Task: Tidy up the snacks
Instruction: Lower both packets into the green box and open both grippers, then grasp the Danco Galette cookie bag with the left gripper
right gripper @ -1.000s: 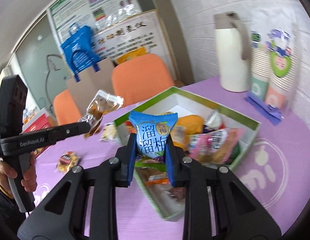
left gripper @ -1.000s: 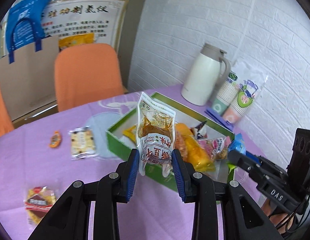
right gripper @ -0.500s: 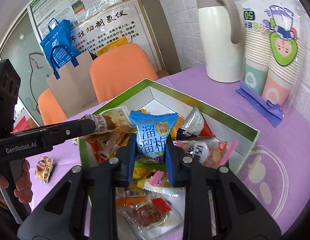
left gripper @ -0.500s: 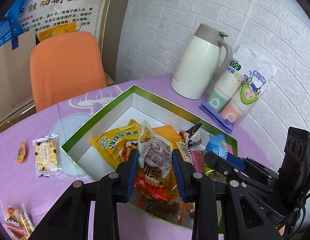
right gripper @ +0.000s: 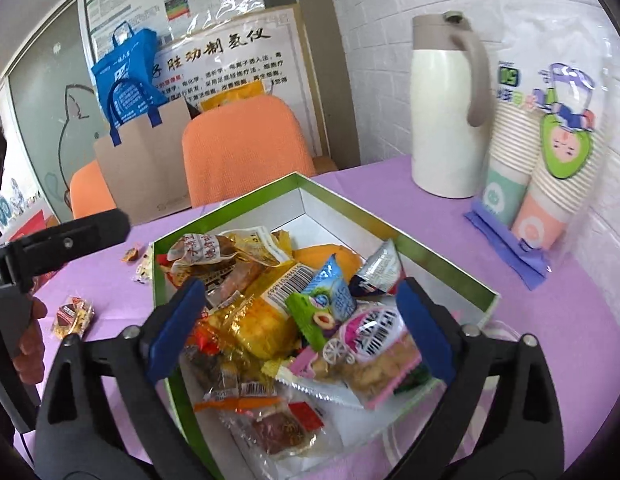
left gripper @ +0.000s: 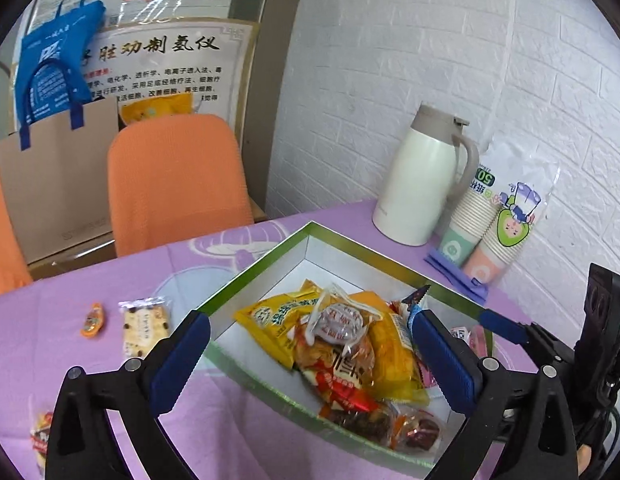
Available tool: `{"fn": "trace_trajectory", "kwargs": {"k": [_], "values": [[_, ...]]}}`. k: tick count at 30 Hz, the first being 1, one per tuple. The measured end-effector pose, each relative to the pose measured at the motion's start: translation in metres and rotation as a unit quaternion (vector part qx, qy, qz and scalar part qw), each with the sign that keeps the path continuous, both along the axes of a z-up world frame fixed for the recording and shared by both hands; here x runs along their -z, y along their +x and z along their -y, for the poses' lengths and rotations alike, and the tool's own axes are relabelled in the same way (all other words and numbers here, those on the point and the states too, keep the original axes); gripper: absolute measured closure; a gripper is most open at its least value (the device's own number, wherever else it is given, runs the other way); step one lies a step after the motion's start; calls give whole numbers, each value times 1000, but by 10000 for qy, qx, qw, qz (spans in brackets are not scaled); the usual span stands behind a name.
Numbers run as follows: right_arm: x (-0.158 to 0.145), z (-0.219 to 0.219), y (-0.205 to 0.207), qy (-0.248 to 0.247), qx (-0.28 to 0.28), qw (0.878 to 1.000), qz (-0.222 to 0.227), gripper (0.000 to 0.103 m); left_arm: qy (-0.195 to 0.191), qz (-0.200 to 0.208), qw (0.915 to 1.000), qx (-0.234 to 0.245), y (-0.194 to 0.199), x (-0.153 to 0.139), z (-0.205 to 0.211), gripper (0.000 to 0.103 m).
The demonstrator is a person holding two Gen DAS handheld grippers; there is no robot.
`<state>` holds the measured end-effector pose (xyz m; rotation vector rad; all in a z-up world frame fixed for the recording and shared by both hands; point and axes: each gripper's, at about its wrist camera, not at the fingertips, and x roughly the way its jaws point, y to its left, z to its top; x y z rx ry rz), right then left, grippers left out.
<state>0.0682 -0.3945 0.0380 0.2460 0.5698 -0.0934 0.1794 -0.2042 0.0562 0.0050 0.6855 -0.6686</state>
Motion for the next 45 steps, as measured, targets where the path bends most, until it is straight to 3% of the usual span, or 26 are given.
{"fn": "trace_trajectory", "kwargs": {"k": [5,11,18,22,27,32,38,43,45], "values": [[-9,-10,-36,258,-2,9992,295,1,-60,115,9997,-205,-29,-6,-31,0],[-10,-48,-54,220,-317,9986,353,1,-180,-158,9984,-518,-71,5,-72,0],[-2,-94,-52,71,-795,9964,285,1,-279,-488,9922,-1109,-95,37,-135,0],[5,-112,-47,504,-1205,9906,406,1,-233,-597,9859,-1545,-98,52,-176,0],[15,-148,-29,494,-1734,9836,8,1,-374,-732,9770,-1966,-99,67,-223,0],[27,-185,-15,219,-2219,9742,-349,1,-326,-735,9761,-2020,-86,72,-242,0],[37,-211,6,203,-2476,9665,-649,1,-520,-1006,9783,-1737,-42,78,-261,1],[48,-239,39,478,-2708,9565,-972,1,-891,-1371,9734,-1607,-9,86,-280,15],[54,-250,55,682,-2778,9520,-1088,1,-876,-1440,9726,-1599,1,90,-284,17]]}}
